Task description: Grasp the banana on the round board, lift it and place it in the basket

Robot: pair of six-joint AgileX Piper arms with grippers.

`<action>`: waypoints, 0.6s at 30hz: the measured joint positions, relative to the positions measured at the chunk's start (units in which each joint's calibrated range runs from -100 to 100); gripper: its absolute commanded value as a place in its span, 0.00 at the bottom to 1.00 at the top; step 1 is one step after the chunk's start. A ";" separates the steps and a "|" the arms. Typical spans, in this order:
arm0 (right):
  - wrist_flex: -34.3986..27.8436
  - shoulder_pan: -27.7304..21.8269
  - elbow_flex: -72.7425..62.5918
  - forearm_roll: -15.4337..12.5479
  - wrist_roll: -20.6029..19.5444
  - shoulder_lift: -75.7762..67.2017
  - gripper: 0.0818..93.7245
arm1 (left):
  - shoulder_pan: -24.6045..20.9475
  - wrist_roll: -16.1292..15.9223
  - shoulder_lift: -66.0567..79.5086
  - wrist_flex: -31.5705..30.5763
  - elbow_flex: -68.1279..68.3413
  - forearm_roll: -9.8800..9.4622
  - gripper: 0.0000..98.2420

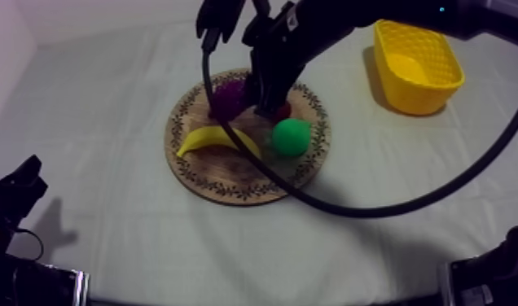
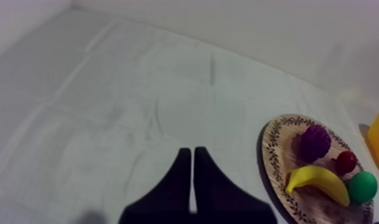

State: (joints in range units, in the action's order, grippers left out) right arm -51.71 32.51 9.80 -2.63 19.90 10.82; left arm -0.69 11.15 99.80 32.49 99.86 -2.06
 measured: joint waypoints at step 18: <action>-1.55 2.39 -3.16 1.56 -1.36 9.14 0.60 | 0.00 0.00 0.00 0.00 0.00 0.00 0.00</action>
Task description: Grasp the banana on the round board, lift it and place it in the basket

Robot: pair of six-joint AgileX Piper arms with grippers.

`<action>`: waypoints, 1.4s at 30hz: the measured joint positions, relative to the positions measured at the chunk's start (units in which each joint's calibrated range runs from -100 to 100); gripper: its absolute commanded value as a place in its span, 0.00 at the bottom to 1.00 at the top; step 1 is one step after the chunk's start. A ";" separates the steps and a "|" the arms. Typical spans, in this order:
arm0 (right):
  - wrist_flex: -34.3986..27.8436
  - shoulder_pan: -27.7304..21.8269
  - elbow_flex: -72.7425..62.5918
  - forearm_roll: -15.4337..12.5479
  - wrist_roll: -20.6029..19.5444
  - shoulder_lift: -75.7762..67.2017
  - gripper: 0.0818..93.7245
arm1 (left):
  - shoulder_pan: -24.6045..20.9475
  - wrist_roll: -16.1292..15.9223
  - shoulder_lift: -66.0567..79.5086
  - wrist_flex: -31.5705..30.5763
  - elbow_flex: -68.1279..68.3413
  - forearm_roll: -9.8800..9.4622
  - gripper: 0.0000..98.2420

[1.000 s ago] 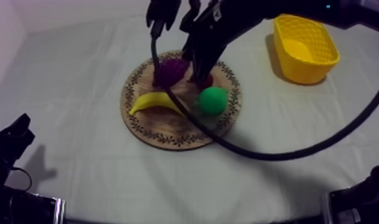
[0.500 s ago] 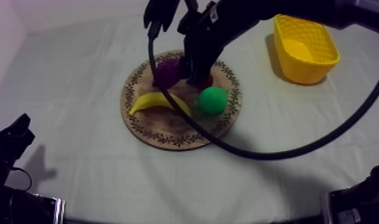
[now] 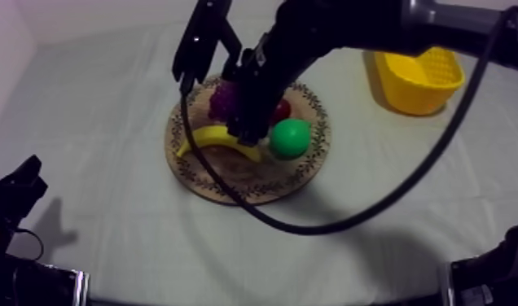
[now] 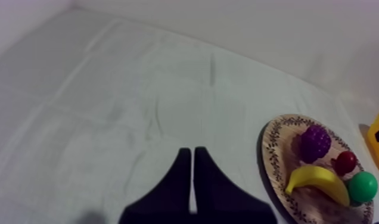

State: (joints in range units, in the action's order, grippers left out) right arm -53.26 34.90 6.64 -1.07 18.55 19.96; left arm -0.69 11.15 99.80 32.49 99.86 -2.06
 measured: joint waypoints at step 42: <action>-4.13 0.65 -20.89 2.47 0.40 26.65 0.30 | 0.00 0.00 0.00 0.00 0.00 0.00 0.00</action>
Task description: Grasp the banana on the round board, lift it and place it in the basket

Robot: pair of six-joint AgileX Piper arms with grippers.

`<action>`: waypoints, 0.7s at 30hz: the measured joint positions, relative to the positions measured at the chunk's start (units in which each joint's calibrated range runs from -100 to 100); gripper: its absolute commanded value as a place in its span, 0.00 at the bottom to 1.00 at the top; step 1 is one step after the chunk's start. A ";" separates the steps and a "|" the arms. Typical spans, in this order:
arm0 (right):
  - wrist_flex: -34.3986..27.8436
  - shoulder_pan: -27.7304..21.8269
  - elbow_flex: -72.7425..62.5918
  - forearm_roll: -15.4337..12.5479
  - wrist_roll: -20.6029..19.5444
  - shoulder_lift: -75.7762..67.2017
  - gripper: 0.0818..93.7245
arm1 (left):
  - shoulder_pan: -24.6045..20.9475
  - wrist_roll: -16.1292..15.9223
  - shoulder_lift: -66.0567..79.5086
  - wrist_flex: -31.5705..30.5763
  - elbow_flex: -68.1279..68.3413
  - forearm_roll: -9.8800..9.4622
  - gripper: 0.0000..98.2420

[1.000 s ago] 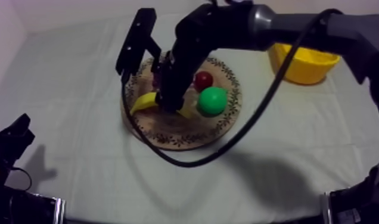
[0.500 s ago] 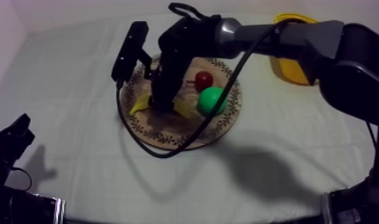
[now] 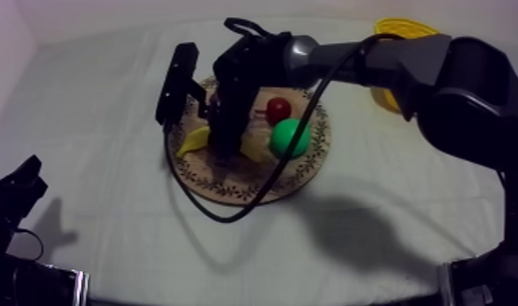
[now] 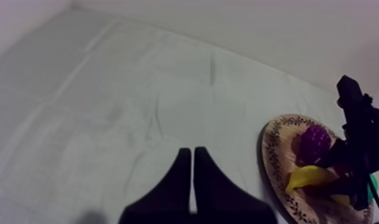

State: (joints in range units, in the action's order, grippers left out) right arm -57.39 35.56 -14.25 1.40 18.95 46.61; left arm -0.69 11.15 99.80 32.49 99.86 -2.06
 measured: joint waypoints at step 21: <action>-11.58 -2.65 -8.47 -3.62 3.13 -3.18 0.24 | 0.00 0.00 0.00 0.00 0.00 0.00 0.00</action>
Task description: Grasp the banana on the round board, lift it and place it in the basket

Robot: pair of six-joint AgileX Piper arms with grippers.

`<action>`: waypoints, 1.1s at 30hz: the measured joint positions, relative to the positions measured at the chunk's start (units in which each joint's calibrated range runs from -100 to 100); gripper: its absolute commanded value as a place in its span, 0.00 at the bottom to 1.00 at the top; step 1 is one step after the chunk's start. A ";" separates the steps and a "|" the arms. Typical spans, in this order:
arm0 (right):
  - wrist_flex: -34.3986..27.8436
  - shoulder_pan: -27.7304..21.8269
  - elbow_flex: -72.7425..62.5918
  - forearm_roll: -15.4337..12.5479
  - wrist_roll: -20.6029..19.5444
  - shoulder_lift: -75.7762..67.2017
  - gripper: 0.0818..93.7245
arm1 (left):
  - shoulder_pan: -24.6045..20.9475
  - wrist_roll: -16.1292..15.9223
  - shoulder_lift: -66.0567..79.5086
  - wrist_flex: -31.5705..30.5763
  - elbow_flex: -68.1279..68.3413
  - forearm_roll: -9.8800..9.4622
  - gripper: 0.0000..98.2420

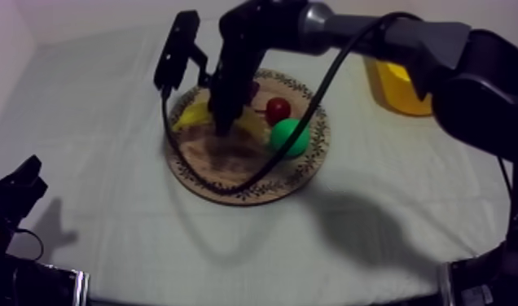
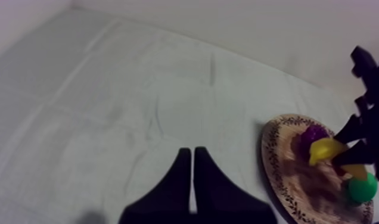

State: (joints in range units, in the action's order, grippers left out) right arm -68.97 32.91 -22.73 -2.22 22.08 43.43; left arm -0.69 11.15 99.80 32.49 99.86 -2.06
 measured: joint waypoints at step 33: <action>-23.87 -28.31 -18.56 -2.07 -1.46 -11.61 0.24 | 0.00 0.00 0.00 0.00 0.00 0.00 0.00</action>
State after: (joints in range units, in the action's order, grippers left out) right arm -92.84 4.61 -41.29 -4.29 20.62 31.81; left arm -0.69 11.15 99.80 32.49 99.86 -2.06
